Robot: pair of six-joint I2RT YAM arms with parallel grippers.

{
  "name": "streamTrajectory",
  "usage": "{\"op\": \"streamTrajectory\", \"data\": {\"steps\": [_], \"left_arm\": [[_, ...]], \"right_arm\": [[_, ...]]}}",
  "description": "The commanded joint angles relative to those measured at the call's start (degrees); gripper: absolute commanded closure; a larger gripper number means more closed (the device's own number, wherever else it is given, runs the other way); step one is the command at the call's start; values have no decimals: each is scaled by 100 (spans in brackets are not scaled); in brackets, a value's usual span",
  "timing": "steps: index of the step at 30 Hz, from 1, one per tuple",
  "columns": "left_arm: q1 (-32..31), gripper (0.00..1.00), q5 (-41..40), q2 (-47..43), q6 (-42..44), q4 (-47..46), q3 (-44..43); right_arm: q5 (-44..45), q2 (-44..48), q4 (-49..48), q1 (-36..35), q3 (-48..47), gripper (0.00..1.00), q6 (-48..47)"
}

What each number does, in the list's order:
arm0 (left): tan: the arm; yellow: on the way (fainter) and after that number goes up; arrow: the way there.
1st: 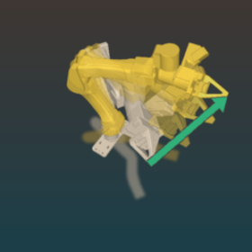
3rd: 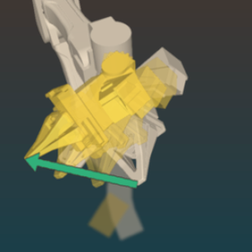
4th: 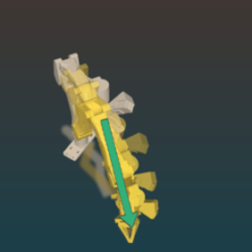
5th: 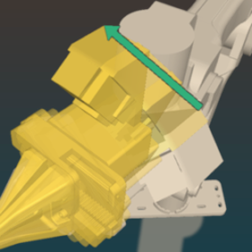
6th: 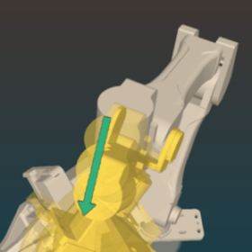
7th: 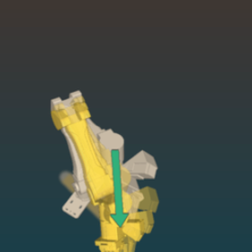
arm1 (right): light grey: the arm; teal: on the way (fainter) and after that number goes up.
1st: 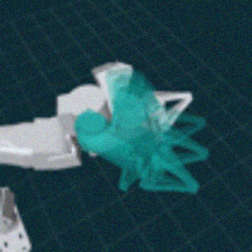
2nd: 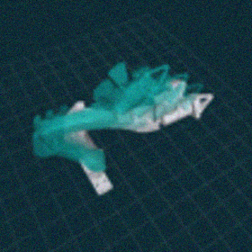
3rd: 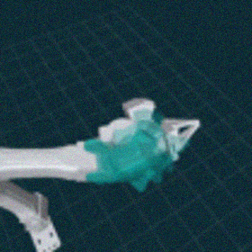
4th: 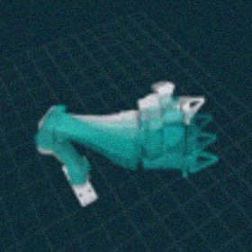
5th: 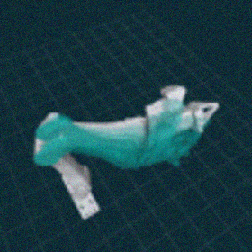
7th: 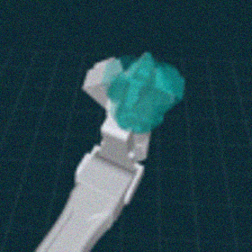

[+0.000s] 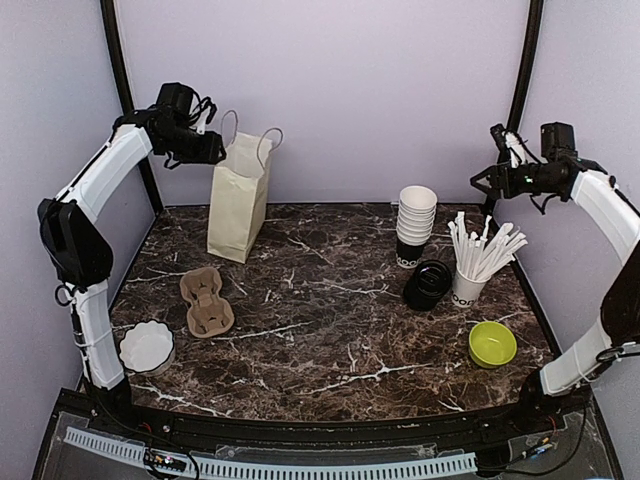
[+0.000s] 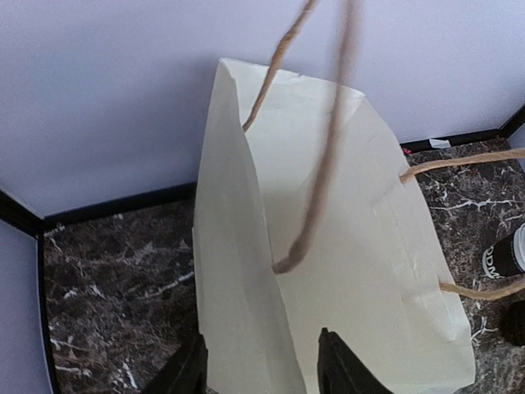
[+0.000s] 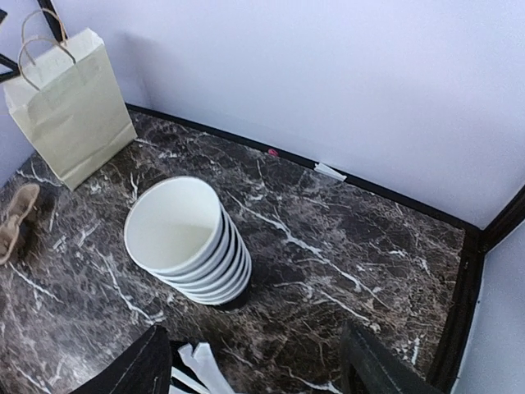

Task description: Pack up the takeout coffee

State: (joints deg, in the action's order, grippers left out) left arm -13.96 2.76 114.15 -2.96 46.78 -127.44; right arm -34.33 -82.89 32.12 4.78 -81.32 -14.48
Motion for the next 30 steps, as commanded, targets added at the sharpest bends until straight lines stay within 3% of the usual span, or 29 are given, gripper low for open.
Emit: {"op": "streamTrajectory", "data": {"steps": [1,10,17,23,30], "left_arm": [[68,37,-109,52,21,-24,-569],[62,31,-776,-644,-25,118,-512],[-229,31,415,-1828,79,-286,888],[-1343,31,684,-2609,1023,-597,2072],[-1714,30,1045,-2864,977,-682,2764]], "right_arm": [[-130,-230,463,-272,-563,40,-543],[873,-1136,1732,-1291,-1914,57,-1461],[1511,-1632,2218,-1968,-2371,58,-1957],[1749,-2007,2483,-2306,-2611,56,-2146],[2153,-2484,2716,-2503,-3125,68,-2086]]}}
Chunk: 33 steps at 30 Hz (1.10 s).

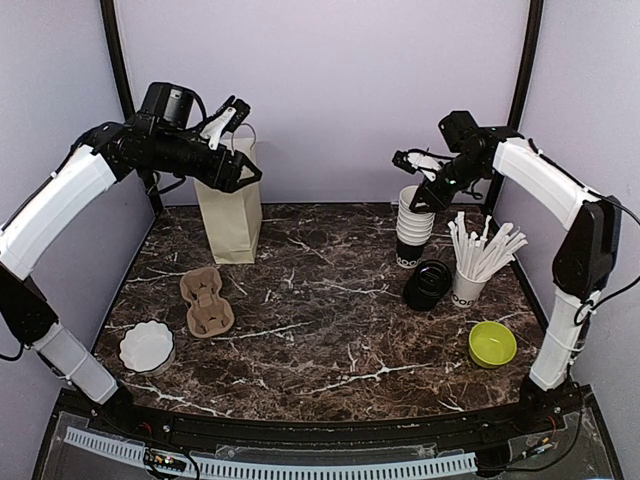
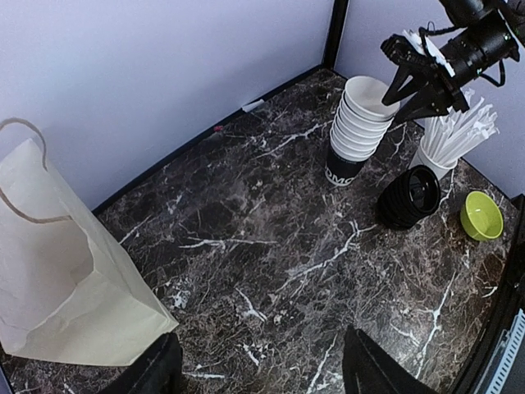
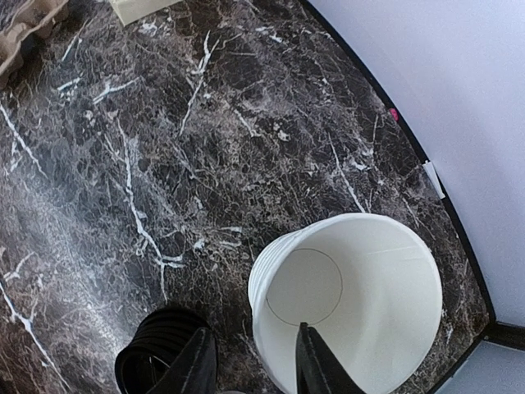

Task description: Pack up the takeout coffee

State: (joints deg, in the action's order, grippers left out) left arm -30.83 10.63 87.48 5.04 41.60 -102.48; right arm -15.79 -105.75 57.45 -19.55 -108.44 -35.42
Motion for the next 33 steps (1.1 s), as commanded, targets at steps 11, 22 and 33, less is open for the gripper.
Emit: {"op": "streamTrajectory", "data": {"steps": [11,22,33], "left_arm": [[-33,30,95,-278,349,-201,484],[-37,30,107,-274,322,-191,572],[-37,30,139,-209,322,-168,564]], "right_arm": [[419,-419,374,-119,-611,79,-4],[553,-409,285,-128,-491,87,-25],[624,-433,271,-131,-476,87,-44]]}}
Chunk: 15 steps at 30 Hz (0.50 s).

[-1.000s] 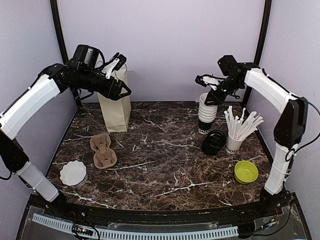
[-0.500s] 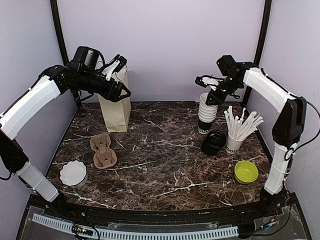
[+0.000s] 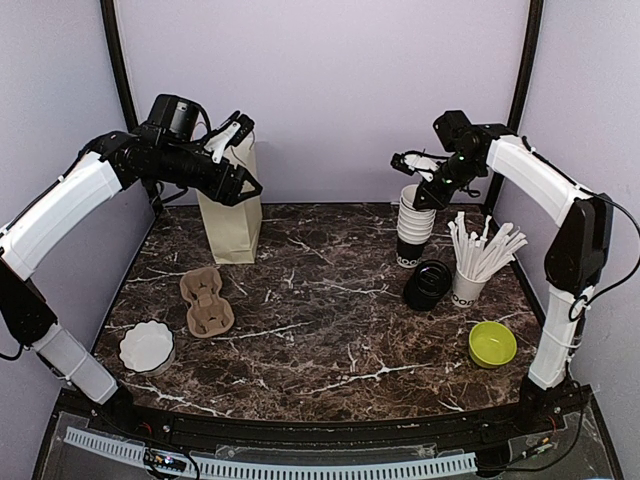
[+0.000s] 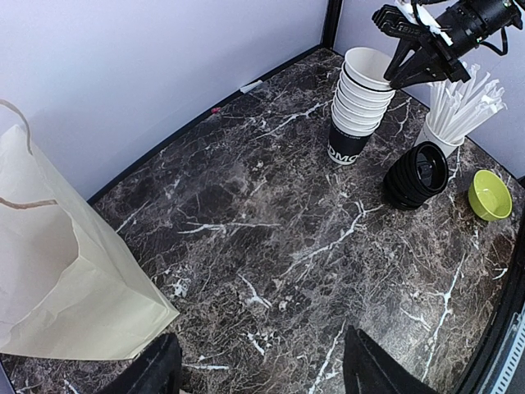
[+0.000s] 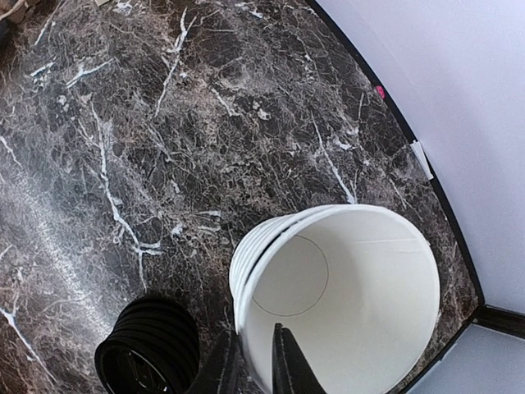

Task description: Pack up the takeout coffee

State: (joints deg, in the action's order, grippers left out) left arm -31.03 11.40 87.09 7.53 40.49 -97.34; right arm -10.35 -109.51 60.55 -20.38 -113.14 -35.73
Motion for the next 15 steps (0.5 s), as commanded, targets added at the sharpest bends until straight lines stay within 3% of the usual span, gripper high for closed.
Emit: {"op": "streamTrajectory", "data": {"steps": [1,7,15], "left_arm": [[-18,30,63,-156,73,-58,51],[-18,30,82,-122,86,-44,57],[-18,30,84,-83,115,-52,82]], "right_arm": [[80,-53,-43,-51,-6,88,-13],[68,-65,38,-62,-50,100,-91],[175,315,-258,-93,-112,100,-134]]}}
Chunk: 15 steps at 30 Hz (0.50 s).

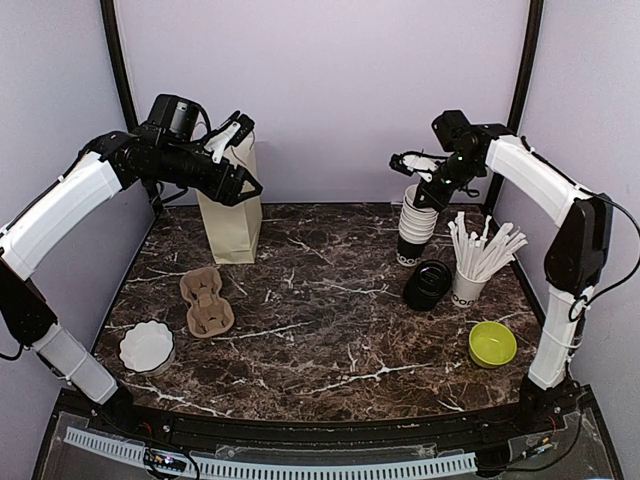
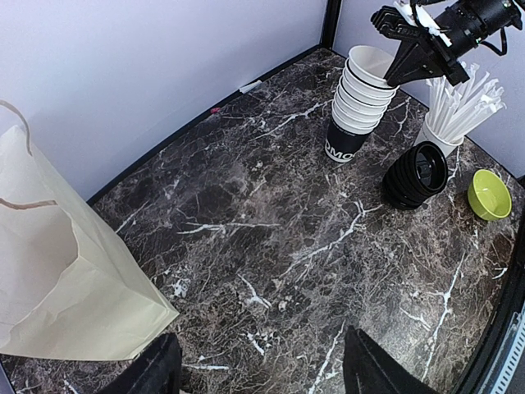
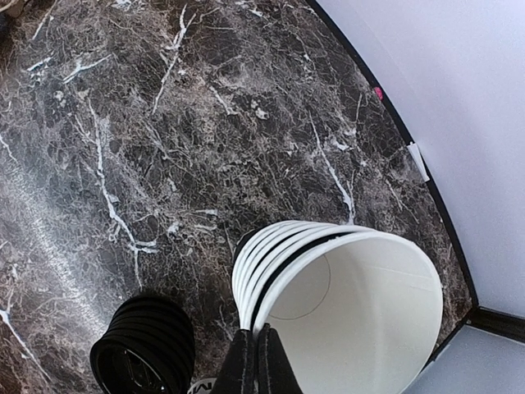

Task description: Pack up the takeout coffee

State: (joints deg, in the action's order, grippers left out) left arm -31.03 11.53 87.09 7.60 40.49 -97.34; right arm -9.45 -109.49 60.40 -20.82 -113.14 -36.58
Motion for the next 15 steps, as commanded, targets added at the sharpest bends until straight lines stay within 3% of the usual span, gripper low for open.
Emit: {"op": "streamTrajectory", "data": {"steps": [1,15], "left_arm": [[-13,30,78,-81,110,-50,77],[-18,30,45,-62,92,-37,83]], "right_arm": [[104,342,-242,-53,-152,100,-51],[239,680,-275,-63,-424,100,-126]]}}
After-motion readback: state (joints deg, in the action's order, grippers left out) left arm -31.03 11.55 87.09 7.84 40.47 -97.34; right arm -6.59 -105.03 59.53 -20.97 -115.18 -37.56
